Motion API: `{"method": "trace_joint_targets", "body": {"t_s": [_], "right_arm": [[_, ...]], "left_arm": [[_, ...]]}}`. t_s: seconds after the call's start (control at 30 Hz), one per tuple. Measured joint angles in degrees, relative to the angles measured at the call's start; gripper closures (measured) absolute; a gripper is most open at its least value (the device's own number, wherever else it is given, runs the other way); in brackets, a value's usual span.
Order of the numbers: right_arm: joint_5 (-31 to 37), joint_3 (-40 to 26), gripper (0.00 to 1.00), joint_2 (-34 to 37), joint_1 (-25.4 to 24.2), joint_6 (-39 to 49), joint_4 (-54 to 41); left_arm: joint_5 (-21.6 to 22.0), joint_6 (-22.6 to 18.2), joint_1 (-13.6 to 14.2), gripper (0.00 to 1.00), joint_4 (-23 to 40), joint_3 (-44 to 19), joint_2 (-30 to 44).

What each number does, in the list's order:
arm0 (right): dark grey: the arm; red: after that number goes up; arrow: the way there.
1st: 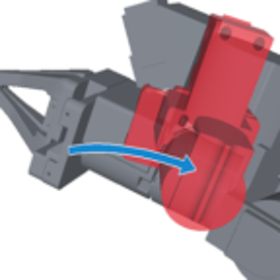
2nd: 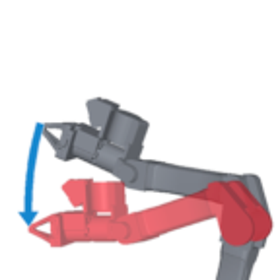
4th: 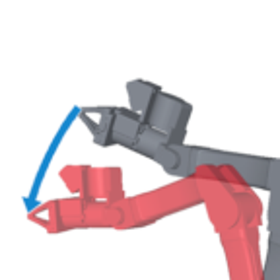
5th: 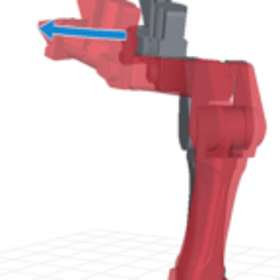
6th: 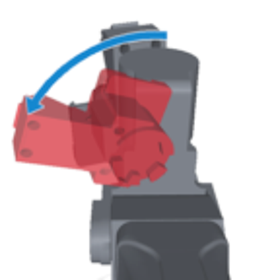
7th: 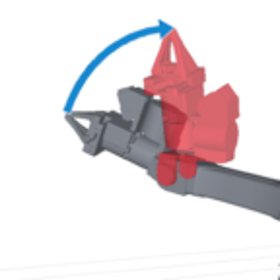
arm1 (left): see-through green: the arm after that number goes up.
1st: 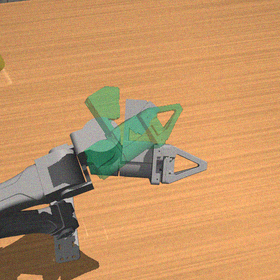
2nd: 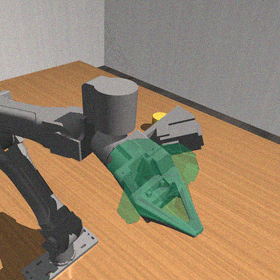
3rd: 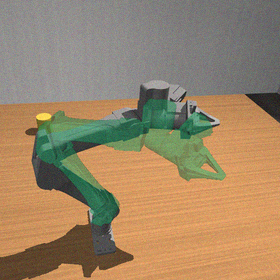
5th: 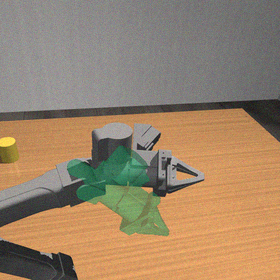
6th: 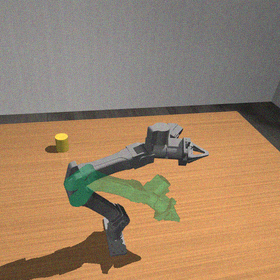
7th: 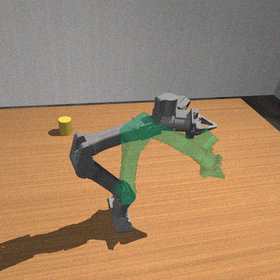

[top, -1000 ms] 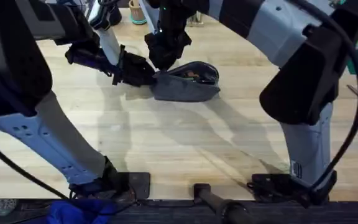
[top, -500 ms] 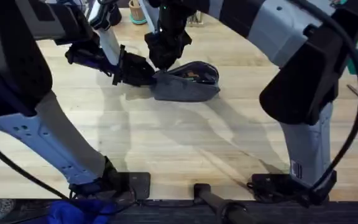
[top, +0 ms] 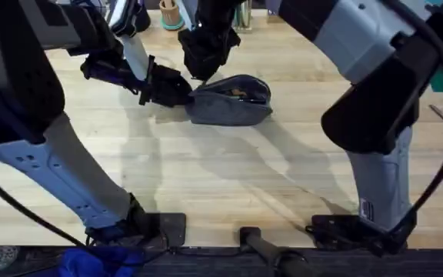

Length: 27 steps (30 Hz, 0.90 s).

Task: Unzip the bag, pick up the pens from the table one at a time and place them inside, then zip the bag closed.

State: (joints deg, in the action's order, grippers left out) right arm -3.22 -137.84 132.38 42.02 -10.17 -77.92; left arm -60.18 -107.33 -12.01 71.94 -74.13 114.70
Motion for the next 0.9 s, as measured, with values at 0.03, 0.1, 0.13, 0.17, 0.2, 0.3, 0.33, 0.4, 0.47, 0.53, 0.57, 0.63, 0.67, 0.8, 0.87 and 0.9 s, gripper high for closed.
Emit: {"method": "trace_joint_targets", "body": {"t_s": [0.03,0.1,0.13,0.17,0.2,0.3,0.33,0.4,0.47,0.53,0.57,0.63,0.67,0.8,0.87,0.9], "right_arm": [[0.03,0.0,0.97,0.01,-0.04,-0.01,-0.26],[0.62,0.0,0.971,0.0,-0.04,-0.02,-1.16],[0.99,0.0,0.971,0.01,-0.04,0.0,-1.81],[1.37,0.0,0.971,0.0,-0.04,0.0,-2.34],[1.77,0.0,0.971,0.01,-0.04,-0.02,-2.91],[2.44,0.0,0.971,0.0,-0.04,0.23,-3.84],[2.58,0.0,0.971,0.02,-0.04,0.39,-4.09],[2.82,-0.01,0.971,0.01,-0.1,0.61,-4.49],[3.45,-0.02,0.971,0.02,-0.39,0.85,-5.03],[4.1,-0.02,0.971,0.02,-1.03,1.08,-5.79],[4.4,-0.02,0.971,0.0,-1.56,1.23,-6.26],[4.92,-0.03,0.969,0.0,-2.69,1.25,-7.32],[5.11,-0.04,0.969,0.0,-3.22,1.27,-7.82],[5.6,-0.04,0.969,0.0,-5.09,1.27,-9.08],[5.63,-0.04,0.969,0.0,-5.63,1.26,-9.14],[5.62,-0.04,0.969,0.0,-5.77,1.27,-9.14]], "left_arm": [[0.0,0.0,0.0,0.959,0.0,0.0,0.01],[0.0,0.0,0.0,0.959,0.0,0.0,0.0],[-0.01,0.0,0.0,0.959,0.0,0.0,0.01],[-0.01,0.0,0.0,0.959,0.0,0.0,0.0],[-0.02,0.0,0.0,0.959,0.0,0.0,0.0],[-0.02,0.0,0.0,0.959,-0.02,0.0,0.0],[0.0,0.0,0.04,0.959,-0.02,0.0,0.02],[0.0,0.0,0.08,0.959,-0.03,0.0,0.01],[0.0,0.0,0.09,0.959,-0.17,0.0,0.0],[0.02,0.0,0.09,0.959,-0.2,0.0,0.0],[0.02,0.0,0.09,0.959,-0.2,0.0,0.0],[0.02,0.0,0.09,0.959,-0.2,0.0,0.0],[0.02,0.0,0.09,0.959,-0.2,0.0,0.01],[0.02,0.0,0.09,0.959,-0.2,0.0,0.0],[0.02,0.0,0.09,0.959,-0.2,0.0,0.01],[0.02,0.0,0.09,0.959,-0.2,0.0,0.01]]}}
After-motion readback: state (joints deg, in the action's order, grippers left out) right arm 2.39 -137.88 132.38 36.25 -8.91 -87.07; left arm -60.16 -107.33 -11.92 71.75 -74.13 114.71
